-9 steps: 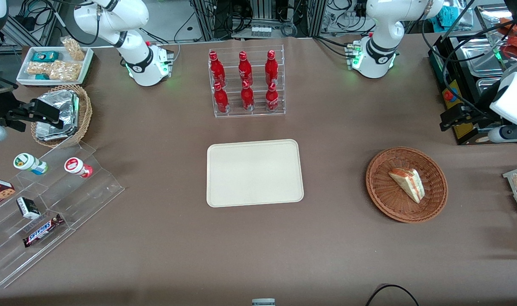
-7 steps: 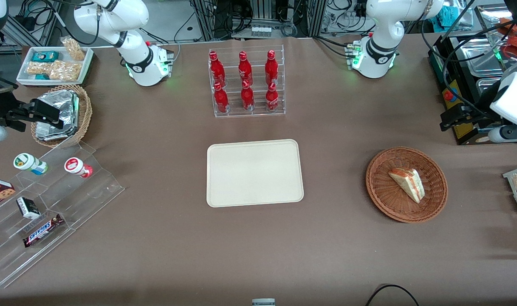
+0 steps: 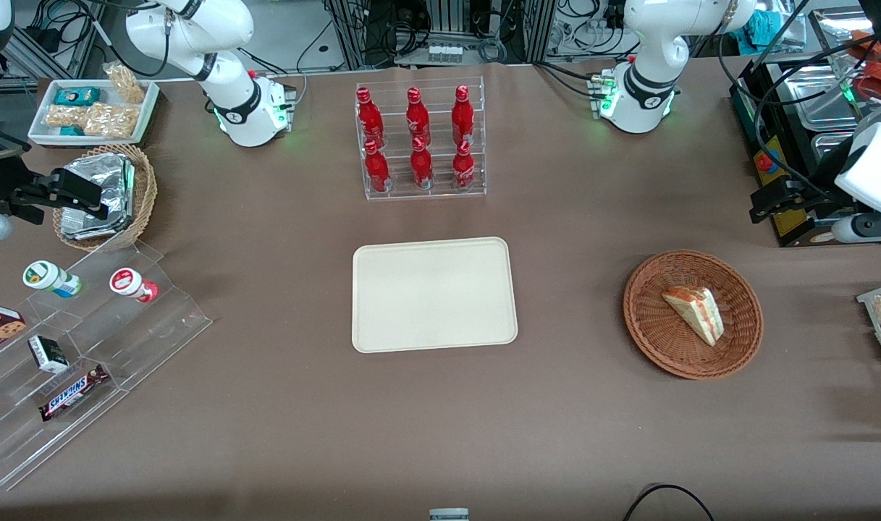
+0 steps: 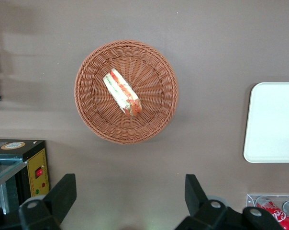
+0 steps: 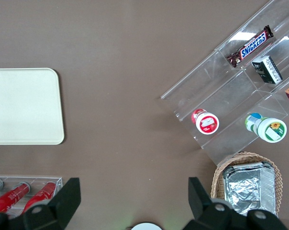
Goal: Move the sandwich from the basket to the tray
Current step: 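Move the left gripper from rest toward the wicker basket, then lower the open left gripper over the wrapped sandwich in the basket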
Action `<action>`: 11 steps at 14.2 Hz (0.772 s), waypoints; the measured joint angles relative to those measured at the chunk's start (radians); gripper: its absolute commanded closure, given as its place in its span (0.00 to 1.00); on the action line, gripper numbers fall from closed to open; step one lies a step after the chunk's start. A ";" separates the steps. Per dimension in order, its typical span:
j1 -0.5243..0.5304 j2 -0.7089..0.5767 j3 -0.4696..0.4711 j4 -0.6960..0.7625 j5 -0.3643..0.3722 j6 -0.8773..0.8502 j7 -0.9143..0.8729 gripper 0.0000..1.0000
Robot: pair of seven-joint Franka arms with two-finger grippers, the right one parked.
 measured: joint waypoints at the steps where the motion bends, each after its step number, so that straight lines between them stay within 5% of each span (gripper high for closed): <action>1: 0.000 0.000 0.000 -0.002 0.000 0.000 0.000 0.00; 7: 0.000 0.016 0.001 -0.056 0.011 0.004 0.000 0.00; 11: 0.000 0.073 0.001 -0.224 0.061 0.234 0.000 0.00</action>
